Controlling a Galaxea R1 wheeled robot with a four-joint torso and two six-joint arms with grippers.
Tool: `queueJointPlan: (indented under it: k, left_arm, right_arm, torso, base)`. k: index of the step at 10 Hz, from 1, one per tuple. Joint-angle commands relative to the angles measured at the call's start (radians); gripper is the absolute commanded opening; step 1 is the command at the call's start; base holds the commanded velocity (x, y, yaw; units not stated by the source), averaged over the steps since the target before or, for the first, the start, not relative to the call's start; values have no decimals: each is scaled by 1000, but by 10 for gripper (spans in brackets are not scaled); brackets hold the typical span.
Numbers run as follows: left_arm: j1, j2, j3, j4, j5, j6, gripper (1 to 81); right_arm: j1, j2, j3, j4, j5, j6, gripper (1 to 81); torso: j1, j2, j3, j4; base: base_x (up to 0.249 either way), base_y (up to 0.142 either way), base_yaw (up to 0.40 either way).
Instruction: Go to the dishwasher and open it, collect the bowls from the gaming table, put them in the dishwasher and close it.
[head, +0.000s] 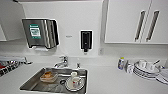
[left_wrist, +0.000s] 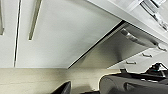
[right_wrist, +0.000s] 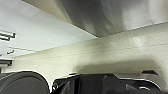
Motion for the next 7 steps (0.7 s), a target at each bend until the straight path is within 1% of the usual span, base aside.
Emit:
queueJointPlan:
  k: [1,2,3,4,5,7]
  left_arm:
    - [-86,-75,85,70,-23,1,811]
    - [-86,-70,93,113,-50,-2,811]
    - [-84,-66,97,128,-97,-7,811]
    - [-87,-64,101,130,-135,-10,811]
    - [-95,-55,101,121,-154,-13,811]
    - [-110,-26,96,116,-152,-13,811]
  right_arm:
    - [70,-46,26,8,-47,2,811]
    - [76,-53,29,14,-47,4,811]
    - [82,-68,42,31,-47,2,811]
    - [94,-85,58,51,-47,2,811]
    - [105,-111,81,83,-47,2,811]
    - [137,-178,145,141,-47,1,811]
  torso:
    - [-2,3,0,0]
    - [13,-23,0,0]
    - [17,-30,0,0]
    - [22,-37,0,0]
    - [21,-35,0,0]
    - [21,-34,0,0]
  base:
    - [0,0,0]
    - [0,0,0]
    - [0,0,0]
    - [0,0,0]
    - [0,0,0]
    - [0,0,0]
